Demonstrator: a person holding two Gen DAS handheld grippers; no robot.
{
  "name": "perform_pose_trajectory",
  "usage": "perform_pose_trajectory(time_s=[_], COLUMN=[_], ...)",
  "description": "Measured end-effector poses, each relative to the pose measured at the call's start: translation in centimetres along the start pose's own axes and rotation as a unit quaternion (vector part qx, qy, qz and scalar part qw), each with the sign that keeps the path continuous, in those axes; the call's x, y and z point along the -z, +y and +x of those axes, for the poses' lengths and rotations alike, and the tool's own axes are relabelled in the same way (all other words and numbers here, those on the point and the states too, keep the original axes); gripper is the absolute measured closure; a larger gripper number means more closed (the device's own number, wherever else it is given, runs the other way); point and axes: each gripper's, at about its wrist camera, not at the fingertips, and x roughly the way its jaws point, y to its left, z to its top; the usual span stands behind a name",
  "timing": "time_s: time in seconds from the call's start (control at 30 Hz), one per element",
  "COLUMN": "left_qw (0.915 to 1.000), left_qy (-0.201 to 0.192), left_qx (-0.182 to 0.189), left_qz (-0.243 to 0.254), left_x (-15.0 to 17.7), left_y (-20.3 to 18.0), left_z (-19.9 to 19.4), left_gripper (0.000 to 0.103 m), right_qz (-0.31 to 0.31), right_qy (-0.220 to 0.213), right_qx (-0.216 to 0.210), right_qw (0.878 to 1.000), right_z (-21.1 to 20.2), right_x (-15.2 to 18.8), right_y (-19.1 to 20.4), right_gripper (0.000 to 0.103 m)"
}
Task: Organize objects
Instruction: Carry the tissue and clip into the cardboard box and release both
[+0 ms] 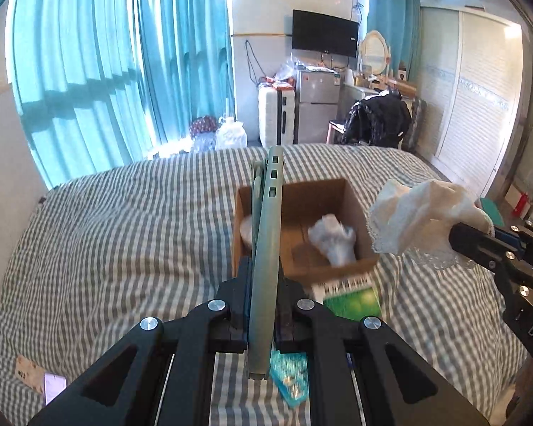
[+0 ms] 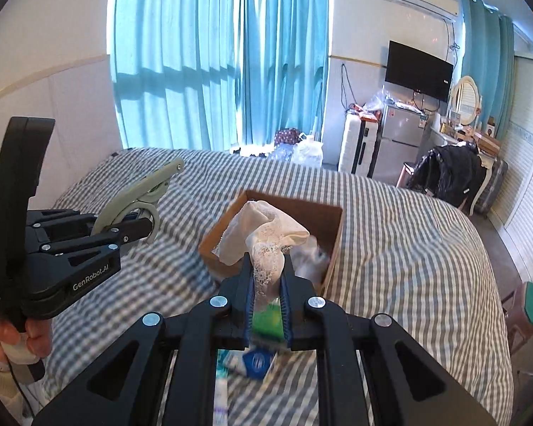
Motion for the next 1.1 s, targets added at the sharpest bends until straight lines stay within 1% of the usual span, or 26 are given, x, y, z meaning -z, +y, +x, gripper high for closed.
perform_pose_trajectory(time_s=[0.1,0.27,0.5,0.73,0.87,1.0,1.1], left_qw=[1.0,0.9999,0.9998,0.9986,0.9974,0.996,0.9954], left_qy=[-0.005,-0.01,0.014,0.049,0.066,0.08,0.084], left_qx=[-0.001,0.005,0.006,0.014,0.021,0.034,0.033], left_qz=[0.005,0.013,0.015,0.016,0.019,0.02,0.031], left_x=[-1.9,-4.2,-5.4,-4.7,-4.3,-4.0,-3.7], left_y=[-0.2,-0.5,-0.8,-1.4,-1.8,-2.4,-2.9], left_z=[1.5,4.7,10.6,16.5,19.5,21.6,22.7], left_gripper=[0.094,0.094,0.094,0.094,0.094,0.094,0.094], right_qz=[-0.006,-0.009,0.0,0.008,0.011,0.014,0.014], right_qy=[-0.002,-0.002,0.018,0.05,0.071,0.095,0.11], right_qx=[0.005,0.011,0.006,0.001,0.005,0.005,0.004], right_qw=[1.0,1.0,1.0,0.999,0.997,0.995,0.994], right_z=[2.0,5.3,11.8,18.1,21.5,24.3,25.8], right_x=[-2.2,-4.6,-6.4,-6.2,-5.8,-4.6,-3.5], right_y=[-0.6,-1.7,-3.3,-4.9,-6.0,-7.3,-7.8], right_gripper=[0.091,0.091,0.091,0.091,0.091,0.091,0.091])
